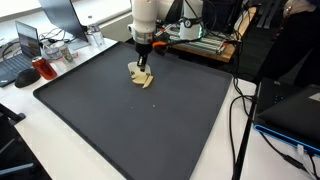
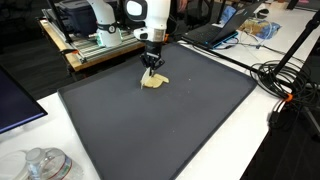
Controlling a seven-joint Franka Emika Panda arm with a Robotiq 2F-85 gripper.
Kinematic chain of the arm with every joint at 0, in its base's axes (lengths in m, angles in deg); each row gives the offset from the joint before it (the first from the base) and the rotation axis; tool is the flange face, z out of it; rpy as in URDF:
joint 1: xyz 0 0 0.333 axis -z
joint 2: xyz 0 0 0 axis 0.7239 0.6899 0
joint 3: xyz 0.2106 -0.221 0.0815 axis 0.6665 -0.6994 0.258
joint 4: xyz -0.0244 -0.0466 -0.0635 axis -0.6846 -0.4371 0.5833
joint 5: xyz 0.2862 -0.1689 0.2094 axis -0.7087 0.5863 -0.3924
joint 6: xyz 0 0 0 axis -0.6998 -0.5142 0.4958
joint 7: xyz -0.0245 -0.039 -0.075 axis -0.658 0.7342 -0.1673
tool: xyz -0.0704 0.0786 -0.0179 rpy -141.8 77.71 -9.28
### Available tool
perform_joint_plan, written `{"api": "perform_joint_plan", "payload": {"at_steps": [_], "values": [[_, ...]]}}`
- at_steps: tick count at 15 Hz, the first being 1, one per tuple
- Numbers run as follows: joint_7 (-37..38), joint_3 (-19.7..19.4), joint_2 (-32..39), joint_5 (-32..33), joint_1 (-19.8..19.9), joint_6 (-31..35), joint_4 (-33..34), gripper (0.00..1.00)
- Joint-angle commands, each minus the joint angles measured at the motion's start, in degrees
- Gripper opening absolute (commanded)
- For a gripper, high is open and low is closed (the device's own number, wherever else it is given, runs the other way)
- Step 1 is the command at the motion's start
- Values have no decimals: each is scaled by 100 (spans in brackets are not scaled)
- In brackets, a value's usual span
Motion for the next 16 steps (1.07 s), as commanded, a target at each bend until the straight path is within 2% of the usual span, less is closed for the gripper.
{"api": "perform_joint_plan", "payload": {"at_steps": [1,16], "values": [[-98,-316,434,124,-21,282,188,1],[-430,-943,914,-4,103,310,903,1]]}}
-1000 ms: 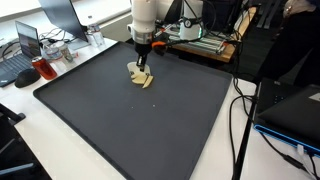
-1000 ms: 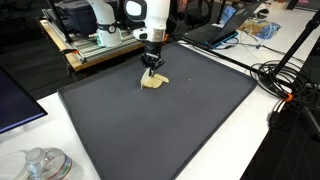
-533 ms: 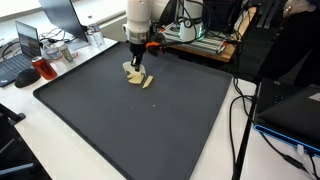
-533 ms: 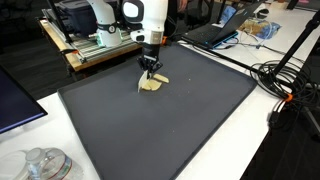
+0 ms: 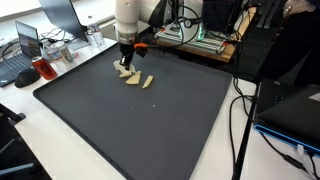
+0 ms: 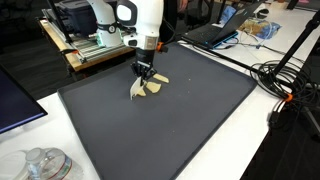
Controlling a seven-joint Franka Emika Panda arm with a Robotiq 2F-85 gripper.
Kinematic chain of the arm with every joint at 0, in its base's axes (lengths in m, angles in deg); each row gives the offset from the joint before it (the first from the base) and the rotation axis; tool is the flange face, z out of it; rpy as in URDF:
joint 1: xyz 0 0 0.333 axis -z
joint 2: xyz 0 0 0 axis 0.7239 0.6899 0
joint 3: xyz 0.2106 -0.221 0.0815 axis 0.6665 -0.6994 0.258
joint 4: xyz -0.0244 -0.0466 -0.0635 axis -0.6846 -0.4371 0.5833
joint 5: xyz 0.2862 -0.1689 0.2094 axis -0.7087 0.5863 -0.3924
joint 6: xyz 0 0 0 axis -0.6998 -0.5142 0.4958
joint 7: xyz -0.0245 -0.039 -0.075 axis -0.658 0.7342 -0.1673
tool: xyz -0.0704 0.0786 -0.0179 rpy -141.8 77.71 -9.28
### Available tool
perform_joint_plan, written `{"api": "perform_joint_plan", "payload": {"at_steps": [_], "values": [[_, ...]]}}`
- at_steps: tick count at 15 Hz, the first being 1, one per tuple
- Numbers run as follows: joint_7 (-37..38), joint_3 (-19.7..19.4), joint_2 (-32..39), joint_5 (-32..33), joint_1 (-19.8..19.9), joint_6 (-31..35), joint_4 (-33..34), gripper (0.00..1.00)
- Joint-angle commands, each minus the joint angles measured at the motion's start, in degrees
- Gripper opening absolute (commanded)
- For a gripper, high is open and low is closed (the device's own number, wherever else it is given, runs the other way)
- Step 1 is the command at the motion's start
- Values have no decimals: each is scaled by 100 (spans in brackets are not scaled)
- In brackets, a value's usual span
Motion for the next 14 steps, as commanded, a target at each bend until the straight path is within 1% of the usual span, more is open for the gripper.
{"api": "perform_joint_plan", "payload": {"at_steps": [1,3,7,10,14], "values": [[-224,-244,471,-23,109,213,353,1],[-309,-273,522,-92,136,225,421,1],[-1016,131,371,-633,323,44,280,1],[-1793,454,185,-1175,481,-188,145,1],[-2528,691,-46,-1748,522,-506,0,1]]}}
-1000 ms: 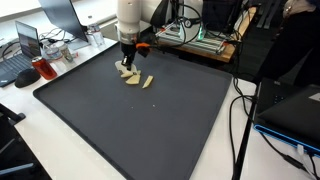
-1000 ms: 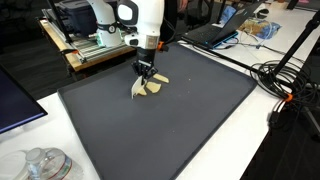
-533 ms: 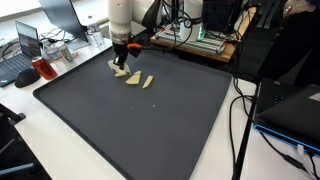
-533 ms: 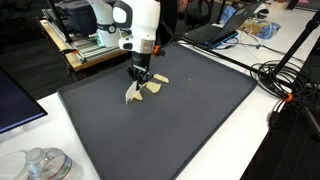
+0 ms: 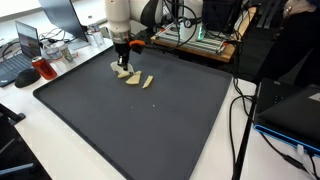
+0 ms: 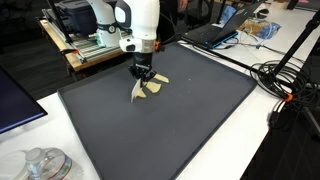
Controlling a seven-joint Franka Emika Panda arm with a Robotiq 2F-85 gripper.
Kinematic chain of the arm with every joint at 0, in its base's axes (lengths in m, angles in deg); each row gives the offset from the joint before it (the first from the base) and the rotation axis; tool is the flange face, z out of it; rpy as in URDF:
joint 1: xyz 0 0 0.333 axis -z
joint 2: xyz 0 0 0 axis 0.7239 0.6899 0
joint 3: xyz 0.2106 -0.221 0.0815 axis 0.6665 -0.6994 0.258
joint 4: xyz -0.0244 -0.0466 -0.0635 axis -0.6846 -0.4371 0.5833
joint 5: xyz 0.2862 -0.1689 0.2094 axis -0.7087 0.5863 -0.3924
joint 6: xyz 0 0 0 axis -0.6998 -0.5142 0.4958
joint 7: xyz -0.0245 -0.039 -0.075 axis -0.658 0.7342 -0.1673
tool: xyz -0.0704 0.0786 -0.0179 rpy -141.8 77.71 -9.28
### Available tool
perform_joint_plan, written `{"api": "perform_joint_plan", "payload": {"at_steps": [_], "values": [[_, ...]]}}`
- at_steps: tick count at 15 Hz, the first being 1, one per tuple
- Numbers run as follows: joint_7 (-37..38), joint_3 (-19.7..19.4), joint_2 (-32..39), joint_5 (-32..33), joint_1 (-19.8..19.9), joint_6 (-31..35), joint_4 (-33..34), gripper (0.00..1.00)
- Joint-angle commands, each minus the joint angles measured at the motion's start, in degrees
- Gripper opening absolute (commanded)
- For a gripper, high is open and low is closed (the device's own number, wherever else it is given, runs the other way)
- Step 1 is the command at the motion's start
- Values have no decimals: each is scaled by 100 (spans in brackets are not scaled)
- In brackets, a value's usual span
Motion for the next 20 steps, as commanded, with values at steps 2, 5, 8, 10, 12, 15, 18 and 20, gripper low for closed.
{"api": "perform_joint_plan", "payload": {"at_steps": [2,5,8,10,12,15,18,20], "values": [[-735,396,-210,-754,28,-377,-328,1],[-833,376,-184,-937,3,-497,-273,1],[-647,207,-19,-797,-44,-331,-164,1],[-645,172,83,-799,-2,-248,-76,1],[-556,78,147,-737,-5,-123,-14,1],[-458,-77,251,-704,15,51,79,1],[-347,-240,356,-706,16,249,157,1],[-359,-262,354,-779,24,253,158,1]]}}
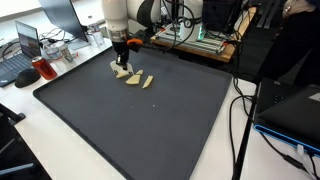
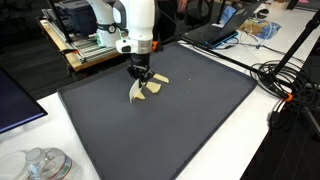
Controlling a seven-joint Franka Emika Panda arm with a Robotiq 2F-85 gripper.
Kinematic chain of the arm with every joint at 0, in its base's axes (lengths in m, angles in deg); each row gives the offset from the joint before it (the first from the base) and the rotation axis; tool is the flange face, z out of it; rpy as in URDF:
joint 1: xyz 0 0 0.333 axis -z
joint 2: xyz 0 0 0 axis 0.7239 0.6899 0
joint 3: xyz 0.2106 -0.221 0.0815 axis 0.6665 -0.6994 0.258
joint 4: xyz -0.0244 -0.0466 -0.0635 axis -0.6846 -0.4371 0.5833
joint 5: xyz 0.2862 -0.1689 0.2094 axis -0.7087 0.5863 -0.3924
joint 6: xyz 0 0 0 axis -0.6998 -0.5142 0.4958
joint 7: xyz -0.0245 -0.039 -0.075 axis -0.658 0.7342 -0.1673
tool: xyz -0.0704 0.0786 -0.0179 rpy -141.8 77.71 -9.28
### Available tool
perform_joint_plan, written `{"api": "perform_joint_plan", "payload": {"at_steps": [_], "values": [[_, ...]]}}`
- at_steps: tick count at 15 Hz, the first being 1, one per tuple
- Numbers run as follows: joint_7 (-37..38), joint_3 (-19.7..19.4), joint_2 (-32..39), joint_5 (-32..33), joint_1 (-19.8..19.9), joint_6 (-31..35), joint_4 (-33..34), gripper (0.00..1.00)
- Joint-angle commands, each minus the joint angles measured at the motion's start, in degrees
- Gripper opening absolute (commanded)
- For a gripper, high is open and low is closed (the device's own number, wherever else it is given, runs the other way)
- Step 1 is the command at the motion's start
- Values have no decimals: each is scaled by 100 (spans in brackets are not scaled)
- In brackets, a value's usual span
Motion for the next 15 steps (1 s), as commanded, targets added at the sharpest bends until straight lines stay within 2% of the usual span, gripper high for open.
{"api": "perform_joint_plan", "payload": {"at_steps": [1,7,15], "values": [[-38,-91,307,-169,43,115,144,1],[-573,352,-155,-658,146,-535,-230,1],[-1243,952,-643,-1509,115,-982,-760,1]]}}
